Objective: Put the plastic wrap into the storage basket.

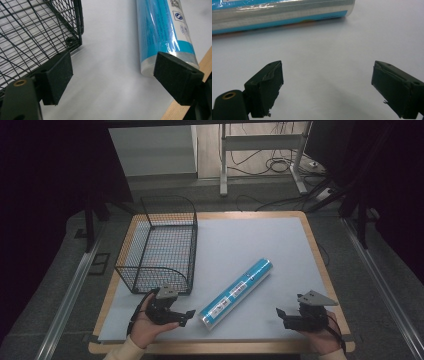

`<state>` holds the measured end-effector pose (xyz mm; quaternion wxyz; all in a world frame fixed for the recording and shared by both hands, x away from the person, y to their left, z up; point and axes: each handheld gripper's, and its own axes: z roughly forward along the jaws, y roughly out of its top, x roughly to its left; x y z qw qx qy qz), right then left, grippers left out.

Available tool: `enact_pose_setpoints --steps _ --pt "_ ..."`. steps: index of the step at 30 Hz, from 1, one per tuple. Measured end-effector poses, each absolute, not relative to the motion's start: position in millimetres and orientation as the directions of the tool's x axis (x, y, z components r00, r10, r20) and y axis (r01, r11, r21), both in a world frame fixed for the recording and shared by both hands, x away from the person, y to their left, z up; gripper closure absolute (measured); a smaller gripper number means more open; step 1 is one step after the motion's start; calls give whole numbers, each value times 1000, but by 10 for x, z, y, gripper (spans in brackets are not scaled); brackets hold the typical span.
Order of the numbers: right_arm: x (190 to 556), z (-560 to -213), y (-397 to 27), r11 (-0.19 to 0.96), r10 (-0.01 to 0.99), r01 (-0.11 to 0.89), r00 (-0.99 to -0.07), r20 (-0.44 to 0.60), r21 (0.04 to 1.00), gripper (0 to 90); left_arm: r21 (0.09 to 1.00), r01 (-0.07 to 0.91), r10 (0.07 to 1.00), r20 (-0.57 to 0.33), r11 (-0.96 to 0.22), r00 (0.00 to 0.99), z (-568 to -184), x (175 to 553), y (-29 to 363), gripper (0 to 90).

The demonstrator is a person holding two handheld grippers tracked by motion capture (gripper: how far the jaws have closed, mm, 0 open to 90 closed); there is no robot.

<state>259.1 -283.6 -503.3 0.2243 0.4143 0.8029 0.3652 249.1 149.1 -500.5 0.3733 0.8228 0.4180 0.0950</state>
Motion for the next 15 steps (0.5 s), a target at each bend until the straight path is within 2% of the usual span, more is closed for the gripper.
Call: enact_pose_setpoints --steps 15 --pt "2608 -5047 -2848 391 833 506 -549 -62 769 110 689 618 754 -159 -377 637 -4926 2470 1454 159"
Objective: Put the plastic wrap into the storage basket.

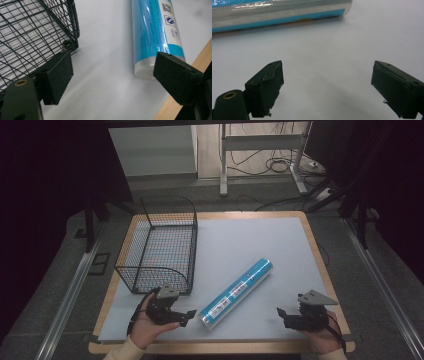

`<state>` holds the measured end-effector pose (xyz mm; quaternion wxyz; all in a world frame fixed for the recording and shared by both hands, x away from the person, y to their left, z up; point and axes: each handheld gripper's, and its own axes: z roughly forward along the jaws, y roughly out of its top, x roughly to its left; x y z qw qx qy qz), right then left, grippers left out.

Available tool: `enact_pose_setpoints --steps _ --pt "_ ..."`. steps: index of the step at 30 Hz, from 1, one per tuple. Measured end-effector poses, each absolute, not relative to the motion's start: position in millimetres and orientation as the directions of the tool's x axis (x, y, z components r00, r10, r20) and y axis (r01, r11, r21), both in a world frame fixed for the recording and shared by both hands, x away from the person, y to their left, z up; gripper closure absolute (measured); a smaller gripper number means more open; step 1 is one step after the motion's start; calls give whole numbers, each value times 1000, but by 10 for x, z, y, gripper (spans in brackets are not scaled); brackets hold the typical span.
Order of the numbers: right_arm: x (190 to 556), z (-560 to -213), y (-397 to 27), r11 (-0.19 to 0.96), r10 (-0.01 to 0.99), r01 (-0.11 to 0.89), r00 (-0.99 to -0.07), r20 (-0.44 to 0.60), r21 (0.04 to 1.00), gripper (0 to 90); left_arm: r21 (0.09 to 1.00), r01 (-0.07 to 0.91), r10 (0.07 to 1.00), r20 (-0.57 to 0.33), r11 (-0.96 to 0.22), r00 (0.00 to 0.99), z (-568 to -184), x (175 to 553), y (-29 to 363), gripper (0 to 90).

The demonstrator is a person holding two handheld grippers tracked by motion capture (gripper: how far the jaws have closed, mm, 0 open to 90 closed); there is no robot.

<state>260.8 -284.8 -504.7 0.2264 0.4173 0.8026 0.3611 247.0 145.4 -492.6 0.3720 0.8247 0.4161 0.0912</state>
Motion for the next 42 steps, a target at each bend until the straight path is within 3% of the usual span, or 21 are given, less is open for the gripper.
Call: enact_pose_setpoints --steps 28,42 --pt "2627 -5051 -2851 391 832 508 -552 -58 768 120 695 591 721 -150 -410 676 -4592 2422 1314 160" --pt "2623 -5053 -2844 389 830 506 -556 -54 770 119 659 568 674 -123 -493 728 -4316 2562 912 158"
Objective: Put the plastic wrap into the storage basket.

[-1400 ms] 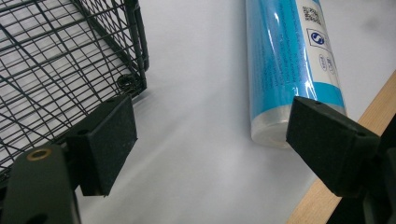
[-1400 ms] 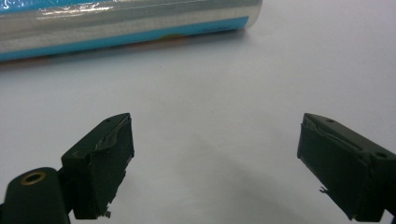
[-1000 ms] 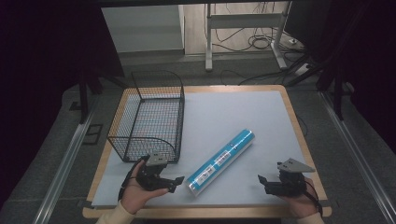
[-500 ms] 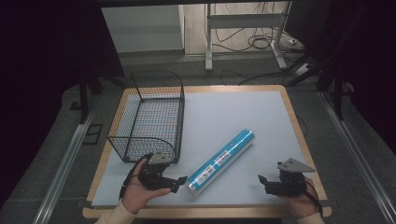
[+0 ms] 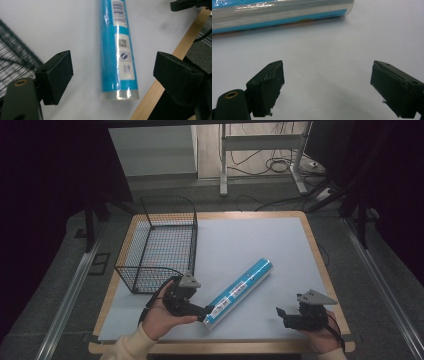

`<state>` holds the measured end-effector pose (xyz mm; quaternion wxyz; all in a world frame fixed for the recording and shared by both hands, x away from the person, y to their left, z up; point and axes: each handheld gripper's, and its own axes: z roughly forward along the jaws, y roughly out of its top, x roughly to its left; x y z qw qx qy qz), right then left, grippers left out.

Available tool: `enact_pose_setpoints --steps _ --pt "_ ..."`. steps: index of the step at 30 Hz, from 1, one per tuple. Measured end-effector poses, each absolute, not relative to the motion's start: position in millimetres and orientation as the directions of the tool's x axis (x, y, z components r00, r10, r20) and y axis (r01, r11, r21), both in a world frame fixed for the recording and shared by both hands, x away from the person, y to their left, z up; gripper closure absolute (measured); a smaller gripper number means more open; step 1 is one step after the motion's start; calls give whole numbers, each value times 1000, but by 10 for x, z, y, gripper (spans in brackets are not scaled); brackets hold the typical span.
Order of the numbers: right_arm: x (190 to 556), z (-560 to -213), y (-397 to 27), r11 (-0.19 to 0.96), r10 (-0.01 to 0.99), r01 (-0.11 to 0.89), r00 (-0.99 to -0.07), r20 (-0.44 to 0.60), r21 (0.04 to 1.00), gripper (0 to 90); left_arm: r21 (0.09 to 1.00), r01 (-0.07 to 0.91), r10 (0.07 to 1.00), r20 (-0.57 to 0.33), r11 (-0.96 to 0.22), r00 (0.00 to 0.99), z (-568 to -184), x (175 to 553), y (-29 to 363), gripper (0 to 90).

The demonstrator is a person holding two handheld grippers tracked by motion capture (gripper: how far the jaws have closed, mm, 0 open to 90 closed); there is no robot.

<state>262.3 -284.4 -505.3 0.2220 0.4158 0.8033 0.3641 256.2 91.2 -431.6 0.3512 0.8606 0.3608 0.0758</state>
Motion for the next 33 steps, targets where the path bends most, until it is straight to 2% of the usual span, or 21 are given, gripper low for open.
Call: enact_pose_setpoints --steps 8,33 --pt "2627 -5047 -2839 387 830 504 -555 -55 772 119 652 568 666 -128 -501 735 -4229 2711 748 157" --pt "2629 -5026 -2873 367 837 507 -546 -39 780 120 572 580 639 -121 -580 760 -4286 3037 215 152"
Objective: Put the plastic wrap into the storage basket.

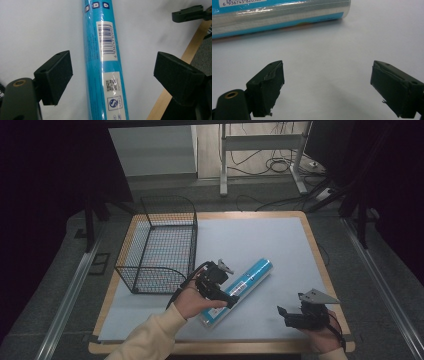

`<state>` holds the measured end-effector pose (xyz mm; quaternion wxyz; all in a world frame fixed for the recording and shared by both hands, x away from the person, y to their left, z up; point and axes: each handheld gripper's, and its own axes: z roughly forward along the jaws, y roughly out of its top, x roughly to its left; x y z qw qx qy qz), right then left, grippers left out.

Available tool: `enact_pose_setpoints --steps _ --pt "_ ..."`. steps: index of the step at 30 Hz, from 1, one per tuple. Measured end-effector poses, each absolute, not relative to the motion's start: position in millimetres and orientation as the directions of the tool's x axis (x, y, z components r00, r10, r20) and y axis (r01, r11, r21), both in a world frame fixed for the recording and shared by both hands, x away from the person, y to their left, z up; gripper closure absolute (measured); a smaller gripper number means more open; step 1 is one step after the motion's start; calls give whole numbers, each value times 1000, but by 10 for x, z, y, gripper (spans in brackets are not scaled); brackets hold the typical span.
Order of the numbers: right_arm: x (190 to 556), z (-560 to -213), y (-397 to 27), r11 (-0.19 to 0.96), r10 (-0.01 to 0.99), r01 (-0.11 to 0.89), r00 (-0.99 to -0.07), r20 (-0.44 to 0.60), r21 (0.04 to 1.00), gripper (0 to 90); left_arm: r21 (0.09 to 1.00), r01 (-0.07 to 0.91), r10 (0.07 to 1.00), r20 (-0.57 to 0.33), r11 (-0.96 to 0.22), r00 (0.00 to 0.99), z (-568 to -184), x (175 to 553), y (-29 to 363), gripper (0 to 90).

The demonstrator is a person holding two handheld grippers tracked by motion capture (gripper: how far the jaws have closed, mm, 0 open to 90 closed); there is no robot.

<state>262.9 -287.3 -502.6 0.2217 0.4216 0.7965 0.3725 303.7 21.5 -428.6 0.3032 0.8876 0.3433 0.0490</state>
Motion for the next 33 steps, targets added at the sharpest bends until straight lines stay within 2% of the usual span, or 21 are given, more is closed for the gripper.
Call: enact_pose_setpoints --steps 33 --pt "2631 -5025 -2884 366 838 507 -545 -39 780 120 483 596 636 -100 -641 765 -4426 3349 -249 150"
